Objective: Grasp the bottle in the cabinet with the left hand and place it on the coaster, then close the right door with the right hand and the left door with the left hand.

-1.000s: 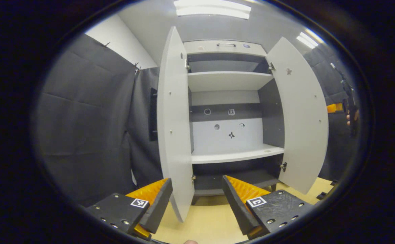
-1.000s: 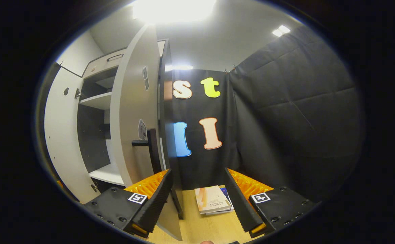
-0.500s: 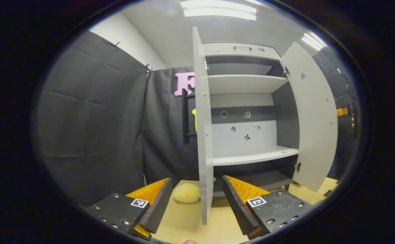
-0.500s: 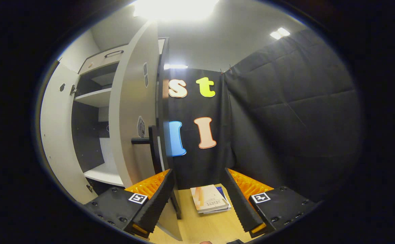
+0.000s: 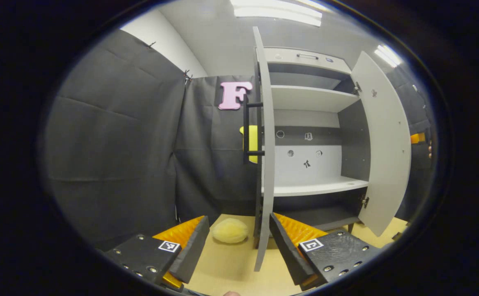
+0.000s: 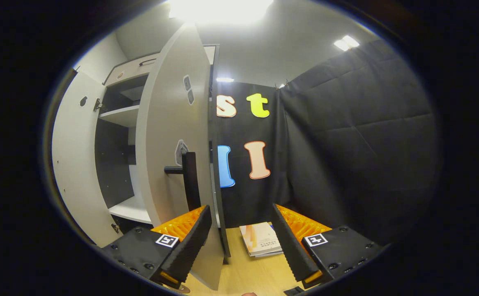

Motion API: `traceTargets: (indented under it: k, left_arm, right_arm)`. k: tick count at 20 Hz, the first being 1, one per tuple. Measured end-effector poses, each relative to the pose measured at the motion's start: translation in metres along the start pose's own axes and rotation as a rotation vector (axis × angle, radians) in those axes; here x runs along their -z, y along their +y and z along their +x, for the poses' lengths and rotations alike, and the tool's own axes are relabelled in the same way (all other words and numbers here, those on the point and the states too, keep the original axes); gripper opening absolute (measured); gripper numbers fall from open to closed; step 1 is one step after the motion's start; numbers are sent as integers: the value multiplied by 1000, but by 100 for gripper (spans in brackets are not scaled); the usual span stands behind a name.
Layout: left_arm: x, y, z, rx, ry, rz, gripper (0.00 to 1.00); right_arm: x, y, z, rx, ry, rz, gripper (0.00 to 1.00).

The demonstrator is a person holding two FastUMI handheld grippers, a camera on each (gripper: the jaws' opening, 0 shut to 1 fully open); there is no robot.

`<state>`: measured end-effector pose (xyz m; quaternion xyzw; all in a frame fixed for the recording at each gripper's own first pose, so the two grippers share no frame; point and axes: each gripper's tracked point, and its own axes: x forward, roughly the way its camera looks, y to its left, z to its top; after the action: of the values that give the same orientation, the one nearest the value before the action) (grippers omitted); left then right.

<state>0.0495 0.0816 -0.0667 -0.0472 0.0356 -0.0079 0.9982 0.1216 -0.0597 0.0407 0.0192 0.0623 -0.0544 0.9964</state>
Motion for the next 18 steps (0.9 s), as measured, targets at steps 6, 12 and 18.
traceTargets:
  k: [6,12,18]
  left_arm:
    - [2,14,10,-5,4,-3,89]
    - [1,42,1,-24,-12,-26,89]
    - [-1,61,0,-51,-10,-25,89]
  right_arm:
    - [3,47,2,-86,10,37,92]
    - [6,98,6,-173,19,53,95]
    - [14,143,17,-250,36,86,95]
